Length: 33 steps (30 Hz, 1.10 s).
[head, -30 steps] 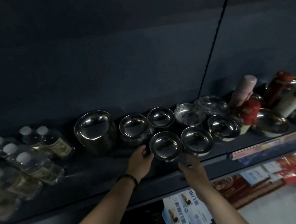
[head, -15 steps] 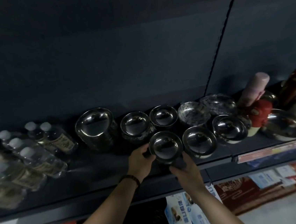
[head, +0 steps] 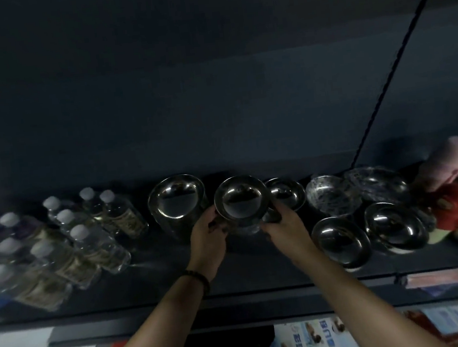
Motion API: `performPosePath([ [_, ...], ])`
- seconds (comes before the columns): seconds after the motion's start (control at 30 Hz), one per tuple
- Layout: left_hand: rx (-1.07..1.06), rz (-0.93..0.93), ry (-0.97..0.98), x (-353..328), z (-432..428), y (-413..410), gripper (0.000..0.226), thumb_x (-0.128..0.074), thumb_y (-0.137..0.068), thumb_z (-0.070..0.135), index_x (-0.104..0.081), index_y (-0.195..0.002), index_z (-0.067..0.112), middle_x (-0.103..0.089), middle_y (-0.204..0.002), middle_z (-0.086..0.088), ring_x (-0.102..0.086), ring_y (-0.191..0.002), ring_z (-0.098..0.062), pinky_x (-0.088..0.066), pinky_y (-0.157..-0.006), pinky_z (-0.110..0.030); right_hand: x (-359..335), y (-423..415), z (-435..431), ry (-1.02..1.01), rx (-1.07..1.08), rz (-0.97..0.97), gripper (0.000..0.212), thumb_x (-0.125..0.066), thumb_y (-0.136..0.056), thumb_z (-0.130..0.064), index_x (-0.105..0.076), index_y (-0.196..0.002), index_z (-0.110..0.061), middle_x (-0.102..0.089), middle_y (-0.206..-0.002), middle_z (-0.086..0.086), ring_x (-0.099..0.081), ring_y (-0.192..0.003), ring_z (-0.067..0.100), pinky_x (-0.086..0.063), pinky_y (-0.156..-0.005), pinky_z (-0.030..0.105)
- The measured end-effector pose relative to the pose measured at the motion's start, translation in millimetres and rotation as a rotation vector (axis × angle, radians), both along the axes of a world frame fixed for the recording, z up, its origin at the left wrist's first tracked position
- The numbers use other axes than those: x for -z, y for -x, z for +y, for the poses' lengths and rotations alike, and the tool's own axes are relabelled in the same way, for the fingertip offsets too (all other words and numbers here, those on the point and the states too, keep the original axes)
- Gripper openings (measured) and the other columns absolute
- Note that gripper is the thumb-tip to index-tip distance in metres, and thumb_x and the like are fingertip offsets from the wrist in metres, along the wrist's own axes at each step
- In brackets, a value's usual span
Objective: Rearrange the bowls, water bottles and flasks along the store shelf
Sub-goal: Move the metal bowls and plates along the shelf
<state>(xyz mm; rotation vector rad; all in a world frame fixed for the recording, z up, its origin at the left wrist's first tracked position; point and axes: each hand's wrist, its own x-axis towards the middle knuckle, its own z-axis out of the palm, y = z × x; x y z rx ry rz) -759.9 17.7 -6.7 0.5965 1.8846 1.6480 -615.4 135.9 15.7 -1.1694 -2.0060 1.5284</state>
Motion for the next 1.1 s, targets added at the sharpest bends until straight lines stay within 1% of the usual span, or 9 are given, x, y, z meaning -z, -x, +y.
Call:
performPosePath([
  [0.13, -0.050, 0.017, 0.025, 16.6, 15.2, 7.7, 0.053, -0.050, -0.091, -0.002, -0.073, -0.124, 0.032, -0.080, -0.117, 0.002, -0.073, -0.115, -0.022, -0.057, -0.095, -0.040, -1.4, 25.8, 17.4, -0.032, -0.039, -0.026, 0.045, -0.072, -0.086, -0.022, -0.062, -0.118, -0.051, -0.074, -0.107, -0.020, -0.067, -0.102, 0.006, -0.052, -0.080, 0.026],
  [0.23, -0.083, 0.072, 0.067, 26.7, 22.2, 8.6, 0.052, -0.056, -0.086, 0.005, -0.071, -0.127, 0.034, -0.079, -0.114, 0.006, -0.073, -0.111, -0.022, -0.061, -0.098, -0.051, -0.1, 34.4, 25.4, -0.044, -0.069, -0.052, 0.046, -0.070, -0.089, -0.025, -0.062, -0.128, -0.050, -0.070, -0.105, -0.022, -0.064, -0.097, 0.004, -0.050, -0.076, 0.023],
  [0.3, -0.104, 0.091, 0.085, 25.8, 25.2, 6.1, 0.053, -0.058, -0.086, 0.004, -0.071, -0.127, 0.034, -0.079, -0.114, 0.009, -0.073, -0.110, -0.017, -0.061, -0.098, -0.048, 1.3, 38.1, 29.4, -0.060, -0.090, -0.087, 0.042, -0.068, -0.093, -0.032, -0.062, -0.133, -0.044, -0.067, -0.106, -0.019, -0.062, -0.095, 0.005, -0.051, -0.077, 0.025],
  [0.4, -0.102, 0.072, 0.102, 24.0, 31.1, 5.2, 0.049, -0.061, -0.085, 0.007, -0.072, -0.126, 0.032, -0.079, -0.116, 0.011, -0.072, -0.113, -0.010, -0.060, -0.102, -0.045, 6.6, 41.3, 35.6, -0.088, -0.092, -0.106, 0.037, -0.066, -0.095, -0.037, -0.063, -0.131, -0.043, -0.068, -0.113, -0.014, -0.065, -0.108, 0.013, -0.053, -0.090, 0.033],
  [0.53, -0.092, 0.070, 0.156, 21.4, 35.3, 6.6, 0.046, -0.063, -0.084, 0.021, -0.070, -0.129, 0.029, -0.077, -0.119, 0.010, -0.071, -0.116, -0.011, -0.058, -0.105, -0.044, 14.5, 44.7, 42.6, -0.126, -0.146, -0.194, 0.038, -0.062, -0.096, -0.022, -0.063, -0.132, -0.031, -0.068, -0.113, -0.002, -0.065, -0.113, 0.024, -0.045, -0.084, 0.030],
  [0.67, -0.050, 0.110, 0.211, 23.4, 36.5, 10.0, 0.043, -0.073, -0.088, 0.033, -0.067, -0.129, 0.042, -0.076, -0.125, 0.017, -0.069, -0.120, -0.006, -0.057, -0.107, -0.045, 20.7, 47.0, 43.9, -0.231, -0.186, -0.291, 0.036, -0.058, -0.101, -0.017, -0.061, -0.136, -0.011, -0.067, -0.136, 0.016, -0.061, -0.128, 0.037, -0.040, -0.087, 0.028],
  [0.8, -0.053, 0.117, 0.259, 31.0, 35.3, 13.0, 0.049, -0.079, -0.083, 0.038, -0.066, -0.129, 0.046, -0.075, -0.124, 0.019, -0.069, -0.121, -0.005, -0.056, -0.108, -0.046, 23.5, 49.0, 43.3, -0.331, -0.277, -0.371, 0.040, -0.055, -0.102, -0.021, -0.057, -0.141, -0.011, -0.062, -0.144, 0.013, -0.058, -0.133, 0.034, -0.041, -0.093, 0.029],
  [0.97, -0.002, 0.165, 0.301, 27.4, 34.6, 12.1, 0.045, -0.080, -0.086, 0.040, -0.065, -0.128, 0.045, -0.074, -0.126, 0.018, -0.068, -0.122, -0.007, -0.056, -0.106, -0.043, 13.2, 41.1, 44.0, -0.314, -0.331, -0.395, 0.043, -0.061, -0.103, -0.014, -0.057, -0.145, -0.007, -0.058, -0.148, 0.016, -0.055, -0.136, 0.035, -0.043, -0.100, 0.032],
  [1.1, -0.061, 0.281, 0.275, 7.3, 32.3, -7.7, 0.026, -0.072, -0.092, 0.016, -0.070, -0.114, 0.030, -0.077, -0.111, 0.011, -0.072, -0.109, -0.010, -0.057, -0.092, -0.031, 6.9, 19.3, 34.1, -0.248, -0.184, -0.205, 0.033, -0.068, -0.098, -0.023, -0.067, -0.130, -0.018, -0.072, -0.122, 0.003, -0.066, -0.119, 0.024, -0.044, -0.079, 0.023],
])
